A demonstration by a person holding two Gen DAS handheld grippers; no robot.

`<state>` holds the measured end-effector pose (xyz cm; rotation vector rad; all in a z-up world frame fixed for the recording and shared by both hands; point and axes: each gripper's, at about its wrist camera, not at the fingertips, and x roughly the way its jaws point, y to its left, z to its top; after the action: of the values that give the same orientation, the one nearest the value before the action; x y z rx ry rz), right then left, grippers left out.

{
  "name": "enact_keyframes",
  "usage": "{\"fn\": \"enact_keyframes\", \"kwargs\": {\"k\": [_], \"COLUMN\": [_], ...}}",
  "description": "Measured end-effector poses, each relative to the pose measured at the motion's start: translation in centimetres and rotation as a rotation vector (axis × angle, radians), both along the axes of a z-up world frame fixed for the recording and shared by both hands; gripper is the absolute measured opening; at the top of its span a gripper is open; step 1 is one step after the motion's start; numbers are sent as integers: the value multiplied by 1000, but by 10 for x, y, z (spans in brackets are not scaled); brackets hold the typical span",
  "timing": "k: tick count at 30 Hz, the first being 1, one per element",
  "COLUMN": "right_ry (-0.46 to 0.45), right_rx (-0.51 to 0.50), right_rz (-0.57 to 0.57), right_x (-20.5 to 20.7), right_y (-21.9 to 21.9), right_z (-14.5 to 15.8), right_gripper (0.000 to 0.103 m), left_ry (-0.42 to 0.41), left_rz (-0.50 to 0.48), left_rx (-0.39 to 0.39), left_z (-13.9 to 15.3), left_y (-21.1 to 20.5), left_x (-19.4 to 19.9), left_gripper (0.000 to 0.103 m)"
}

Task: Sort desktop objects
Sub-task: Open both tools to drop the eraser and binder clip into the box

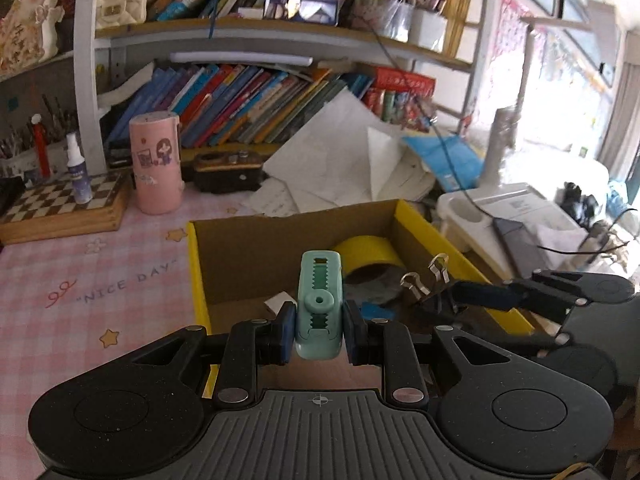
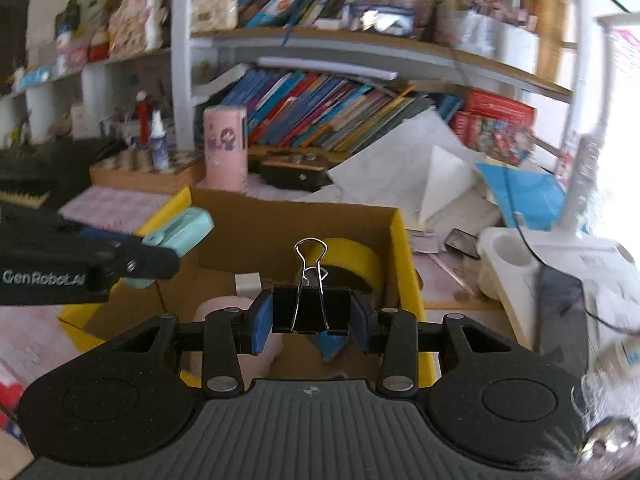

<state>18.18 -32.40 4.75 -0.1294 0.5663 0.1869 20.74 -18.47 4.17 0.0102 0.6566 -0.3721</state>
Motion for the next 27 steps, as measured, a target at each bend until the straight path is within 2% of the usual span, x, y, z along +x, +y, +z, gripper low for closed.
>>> {"fn": "enact_keyframes", "kwargs": {"k": [5,8,10,15,17,18,23,27], "right_ry": [68,103,113,109,94,85,28,-30], "right_rx": [-70,-72,-67,-49,-34,-24,25,84], "right_rz": [87,106,111,106,99,92,42,-6], "right_x": [23,30,33,37,36,36,28,18], "right_y": [4,4,2,-2,-5,-6,-6,-3], "right_z": [-16,-22,-25,-26,-25,-24,-15,-3], "right_gripper": [38,38,38,39,45,49,55,63], "left_ry": [59,106,108,67,39,27,-14,-85], "left_rz": [40,62,59,78,92,99,160,237], "left_rx": [24,37,47,56,64,64,48,46], "left_z": [-9,-18,-19,-15,-12,-10,6,19], "left_y": [-7,-11,-14,-17,-16,-14,6,28], "left_x": [23,34,35,33,27,24,5,-15], "left_gripper": [23,23,24,35,47,49,61,68]}}
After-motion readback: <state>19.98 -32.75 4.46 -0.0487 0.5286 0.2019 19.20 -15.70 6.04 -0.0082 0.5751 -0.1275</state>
